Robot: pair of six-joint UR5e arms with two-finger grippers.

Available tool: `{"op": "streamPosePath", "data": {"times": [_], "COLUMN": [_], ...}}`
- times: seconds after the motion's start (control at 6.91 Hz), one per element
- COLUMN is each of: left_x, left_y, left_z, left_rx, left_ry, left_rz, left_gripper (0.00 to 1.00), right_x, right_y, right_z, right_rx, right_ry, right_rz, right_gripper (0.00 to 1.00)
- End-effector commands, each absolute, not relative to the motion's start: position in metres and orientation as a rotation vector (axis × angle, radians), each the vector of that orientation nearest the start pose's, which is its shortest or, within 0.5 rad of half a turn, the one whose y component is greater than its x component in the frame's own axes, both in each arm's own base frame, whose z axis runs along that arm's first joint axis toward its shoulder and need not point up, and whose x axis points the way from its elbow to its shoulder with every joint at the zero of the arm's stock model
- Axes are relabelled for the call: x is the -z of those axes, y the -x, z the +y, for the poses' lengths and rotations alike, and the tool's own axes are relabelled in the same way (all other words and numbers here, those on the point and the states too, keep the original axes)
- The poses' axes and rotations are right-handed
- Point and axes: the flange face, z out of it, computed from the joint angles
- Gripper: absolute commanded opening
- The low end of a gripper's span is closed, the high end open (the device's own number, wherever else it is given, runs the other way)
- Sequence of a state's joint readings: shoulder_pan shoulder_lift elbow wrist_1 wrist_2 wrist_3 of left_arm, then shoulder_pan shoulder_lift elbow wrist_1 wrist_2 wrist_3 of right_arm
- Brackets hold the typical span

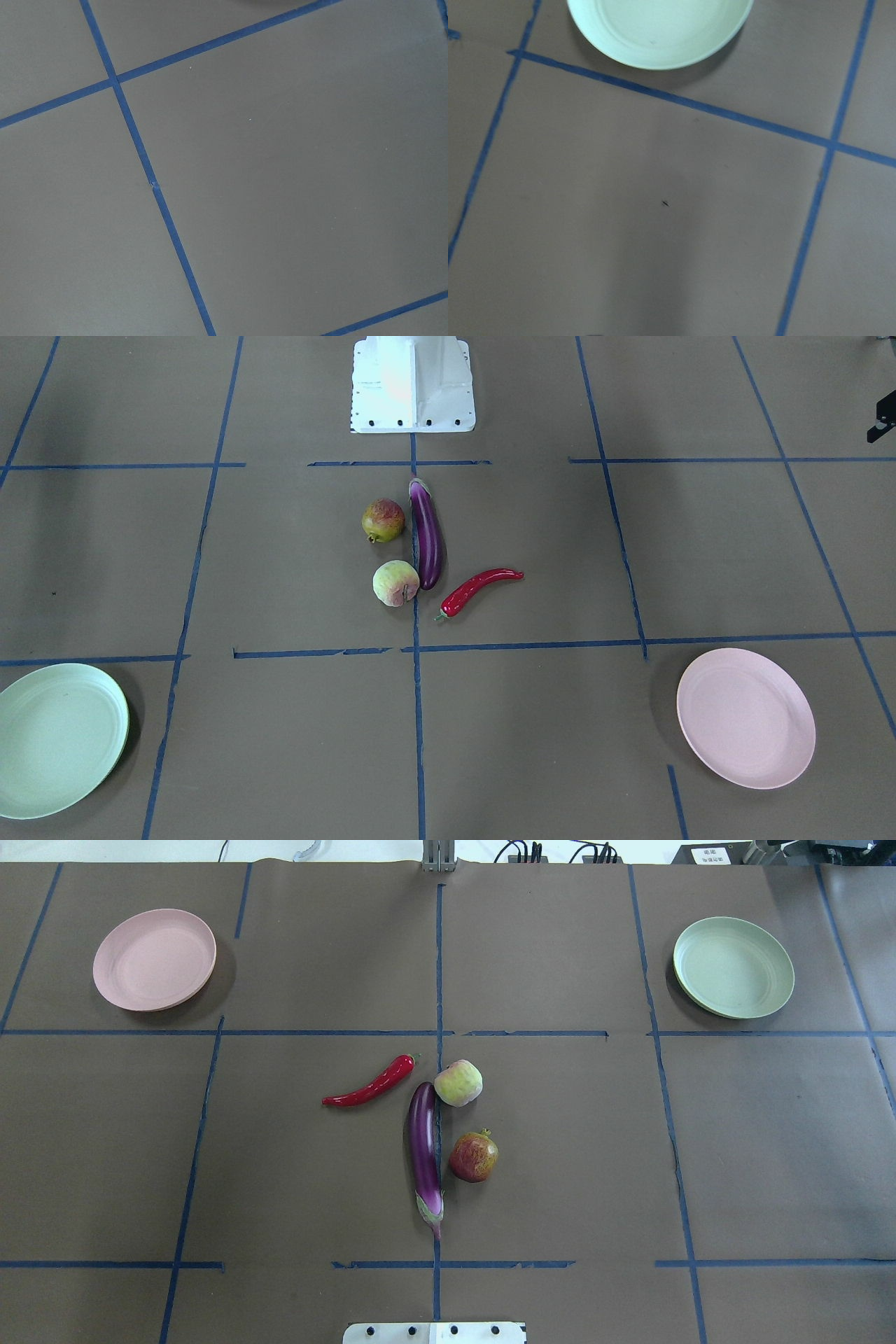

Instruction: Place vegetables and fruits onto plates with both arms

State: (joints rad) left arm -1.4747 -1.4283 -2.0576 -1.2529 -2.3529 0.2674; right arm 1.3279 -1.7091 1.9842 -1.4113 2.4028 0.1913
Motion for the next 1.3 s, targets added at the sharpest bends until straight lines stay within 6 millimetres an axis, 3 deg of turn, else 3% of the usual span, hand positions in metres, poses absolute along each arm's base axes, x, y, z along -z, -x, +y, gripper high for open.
{"op": "streamPosePath", "data": {"times": [0.0,0.14,0.29,0.43,0.58,0.72,0.87,1.16], "left_x": [-0.514,-0.512,-0.513,-0.513,-0.513,-0.513,-0.512,-0.51], "left_y": [0.023,0.024,0.023,0.023,0.024,0.023,0.023,0.022], "left_z": [-0.414,-0.413,-0.414,-0.414,-0.414,-0.414,-0.413,-0.413], "left_rx": [-0.358,-0.359,-0.36,-0.36,-0.359,-0.36,-0.36,-0.358], "left_ry": [-0.1,-0.105,-0.103,-0.103,-0.105,-0.103,-0.105,-0.106], "left_rz": [0.781,0.781,0.781,0.781,0.781,0.781,0.782,0.807], "left_gripper": [1.0,1.0,1.0,1.0,1.0,1.0,1.0,1.0], "right_x": [-0.401,-0.35,-0.302,-0.263,-0.227,-0.207,-0.204,-0.215], "right_y": [0.167,0.238,0.323,0.388,0.438,0.47,0.502,0.534], "right_z": [-0.471,-0.473,-0.461,-0.46,-0.469,-0.475,-0.473,-0.455], "right_rx": [0.186,0.128,0.07,-0.013,-0.136,-0.229,-0.257,-0.234], "right_ry": [-0.175,-0.156,-0.144,-0.14,-0.094,-0.083,-0.139,-0.15], "right_rz": [-0.975,-0.985,-0.984,-0.989,-1.008,-1.006,-0.968,-0.928], "right_gripper": [0.97,0.97,0.97,0.97,0.97,0.97,0.97,0.98]}}
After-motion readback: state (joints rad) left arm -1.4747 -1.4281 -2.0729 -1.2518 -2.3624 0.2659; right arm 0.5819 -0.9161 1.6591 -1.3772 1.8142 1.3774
